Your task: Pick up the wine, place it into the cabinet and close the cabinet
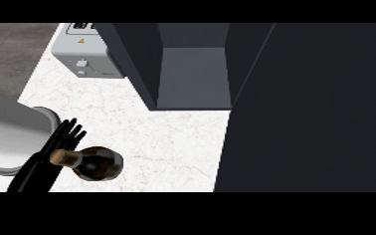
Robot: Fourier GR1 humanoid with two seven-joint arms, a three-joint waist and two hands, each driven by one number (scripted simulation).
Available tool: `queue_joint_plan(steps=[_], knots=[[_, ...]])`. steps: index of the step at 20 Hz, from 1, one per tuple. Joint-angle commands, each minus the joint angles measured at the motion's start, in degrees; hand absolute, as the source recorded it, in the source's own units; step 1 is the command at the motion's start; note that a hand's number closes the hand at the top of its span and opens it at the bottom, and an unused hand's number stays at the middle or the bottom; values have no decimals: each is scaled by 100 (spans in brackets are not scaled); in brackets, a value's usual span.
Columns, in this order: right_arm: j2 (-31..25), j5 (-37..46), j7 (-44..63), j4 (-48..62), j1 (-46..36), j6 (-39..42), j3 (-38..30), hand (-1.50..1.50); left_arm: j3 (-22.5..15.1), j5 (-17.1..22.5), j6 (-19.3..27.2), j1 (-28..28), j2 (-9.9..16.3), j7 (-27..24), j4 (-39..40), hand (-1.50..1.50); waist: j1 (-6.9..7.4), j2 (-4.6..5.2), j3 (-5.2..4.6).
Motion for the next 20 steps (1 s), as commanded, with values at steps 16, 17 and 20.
queue_joint_plan(steps=[16, 17, 20], knots=[[-195, -752, 663, -544, -243, -81, -479, -150, 79, -756, -538, -911, 415, -1786, 2911, -150, 2, 0, 1], [-90, -612, 286, -321, -24, 40, -276, -150, -60, -1061, -260, -1297, 209, -2074, 3474, -150, -16, 17, -2], [-166, -581, 803, -610, -225, -136, -260, -150, -211, -1039, -206, -1015, -2, -2159, 3155, -150, -15, -8, -1]])
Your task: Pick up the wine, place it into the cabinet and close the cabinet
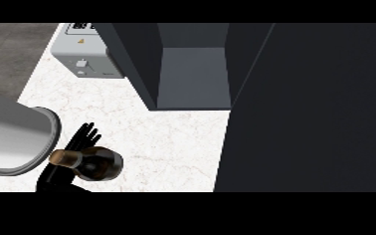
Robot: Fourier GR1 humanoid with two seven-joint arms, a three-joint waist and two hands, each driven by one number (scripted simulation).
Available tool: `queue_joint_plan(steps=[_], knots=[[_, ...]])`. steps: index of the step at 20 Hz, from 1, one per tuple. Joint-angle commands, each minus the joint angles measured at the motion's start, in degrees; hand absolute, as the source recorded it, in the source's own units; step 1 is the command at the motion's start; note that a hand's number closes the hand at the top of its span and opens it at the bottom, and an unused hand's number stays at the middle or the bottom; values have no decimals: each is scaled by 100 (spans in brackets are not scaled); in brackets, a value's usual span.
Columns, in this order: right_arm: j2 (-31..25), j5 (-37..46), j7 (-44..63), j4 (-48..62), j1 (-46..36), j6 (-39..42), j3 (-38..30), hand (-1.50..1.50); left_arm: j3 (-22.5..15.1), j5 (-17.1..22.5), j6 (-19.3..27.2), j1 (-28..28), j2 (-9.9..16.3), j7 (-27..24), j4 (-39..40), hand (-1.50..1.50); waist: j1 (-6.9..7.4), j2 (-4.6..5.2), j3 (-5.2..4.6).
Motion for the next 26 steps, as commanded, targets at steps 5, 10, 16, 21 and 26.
queue_joint_plan(steps=[5, 10, 16, 21, 26], knots=[[116, -602, 134, -539, 445, 56, -95, -150, -141, -223, 180, -809, -149, -418, 818, -150, -27, 15, 1], [147, -252, 326, -251, -42, -157, 230, -150, -156, -108, -429, -809, -44, -895, 1382, 150, -20, 14, -9], [6, -579, 370, -613, 275, -15, -147, -150, -783, -765, -123, -563, -20, -1679, 657, 150, -50, -14, 0], [-52, -281, 610, -456, 12, -153, 89, -150, -1049, -910, 612, -441, -343, -2005, 91, 150, 13, -32, -1], [27, -478, 294, -629, 410, -43, 0, -150, -731, -847, 2156, -530, -852, -2074, -53, 150, 2, -22, 8]])
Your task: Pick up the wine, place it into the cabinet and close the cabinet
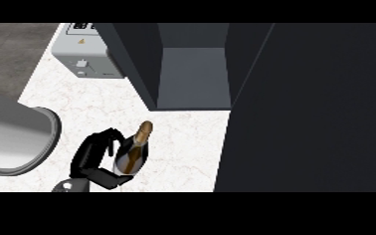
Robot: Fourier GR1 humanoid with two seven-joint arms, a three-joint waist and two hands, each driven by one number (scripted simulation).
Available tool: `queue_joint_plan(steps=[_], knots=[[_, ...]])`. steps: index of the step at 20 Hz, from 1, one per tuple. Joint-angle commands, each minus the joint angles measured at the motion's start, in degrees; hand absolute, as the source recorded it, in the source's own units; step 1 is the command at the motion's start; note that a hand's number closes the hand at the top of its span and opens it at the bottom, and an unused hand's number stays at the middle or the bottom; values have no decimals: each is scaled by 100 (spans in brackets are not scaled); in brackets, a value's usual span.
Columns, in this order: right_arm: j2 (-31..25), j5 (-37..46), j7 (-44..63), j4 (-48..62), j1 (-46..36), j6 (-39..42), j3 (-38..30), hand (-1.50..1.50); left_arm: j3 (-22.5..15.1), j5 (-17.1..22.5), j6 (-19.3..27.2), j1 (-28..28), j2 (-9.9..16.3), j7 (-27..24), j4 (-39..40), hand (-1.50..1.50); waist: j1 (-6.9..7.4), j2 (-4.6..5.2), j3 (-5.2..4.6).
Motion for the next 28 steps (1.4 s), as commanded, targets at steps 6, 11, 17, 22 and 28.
queue_joint_plan(steps=[6, 11, 17, 22, 28], knots=[[53, -250, 285, -642, 367, -29, -35, -150, -304, 380, 1917, -366, -725, 33, -1005, 150, 1, -13, 7], [-44, -698, 239, -793, 674, 179, -376, -150, -914, 467, 1998, 246, -733, 145, -1984, 150, 33, -6, 9], [-29, -513, 225, -495, 340, 93, -266, -150, -1584, 1390, 2365, -246, -736, 1763, -3111, 150, 23, 0, 6], [-18, -628, 216, -449, 311, 120, -358, -150, -2399, 1580, 3507, -638, -737, 2722, -3964, 150, 6, 1, 7], [26, -604, 234, -393, 295, 65, -365, -150, -2437, 1337, 4319, -1452, -737, 4014, -4478, 150, 24, -1, 7]])
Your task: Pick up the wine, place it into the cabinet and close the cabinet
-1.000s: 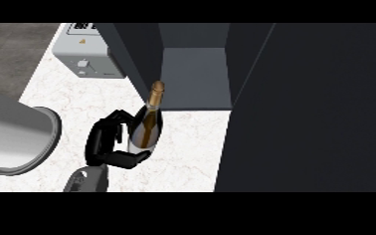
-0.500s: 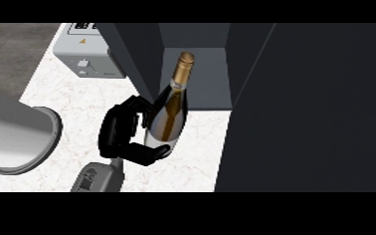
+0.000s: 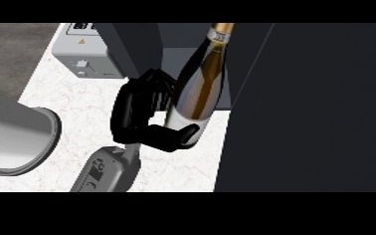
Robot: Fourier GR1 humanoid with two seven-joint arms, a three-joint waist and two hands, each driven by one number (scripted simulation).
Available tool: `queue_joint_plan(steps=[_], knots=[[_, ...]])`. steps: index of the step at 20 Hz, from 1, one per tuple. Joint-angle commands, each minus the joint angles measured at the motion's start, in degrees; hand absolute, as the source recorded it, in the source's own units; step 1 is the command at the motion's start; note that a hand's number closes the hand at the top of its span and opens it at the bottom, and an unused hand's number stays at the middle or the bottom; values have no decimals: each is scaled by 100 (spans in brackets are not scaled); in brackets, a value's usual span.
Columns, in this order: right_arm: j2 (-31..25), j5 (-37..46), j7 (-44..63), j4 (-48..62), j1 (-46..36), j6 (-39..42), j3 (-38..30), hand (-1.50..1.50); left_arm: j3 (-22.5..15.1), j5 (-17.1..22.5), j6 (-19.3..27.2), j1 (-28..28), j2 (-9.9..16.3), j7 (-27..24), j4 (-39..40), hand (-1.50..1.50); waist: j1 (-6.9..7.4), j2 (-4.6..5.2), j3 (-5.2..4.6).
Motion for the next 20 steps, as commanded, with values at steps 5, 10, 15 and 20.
queue_joint_plan(steps=[5, 10, 15, 20], knots=[[20, -397, 202, -442, 194, 72, 1, -150, 22, -16, 1006, -1252, -2, 1229, 84, 150, -1, 19, -2], [31, -653, 182, -456, 214, 114, -187, -150, 187, 183, 1215, -1853, -2, 806, 991, 150, -53, 35, -1], [25, -531, 316, -573, 307, 124, -148, -150, 176, 199, 1292, -2153, -2, 420, 1764, 150, -67, 32, -4], [52, -382, 101, -306, 85, 124, -143, -150, 134, -441, 1245, -2386, 12, 240, 2159, 150, -21, 30, -4]])
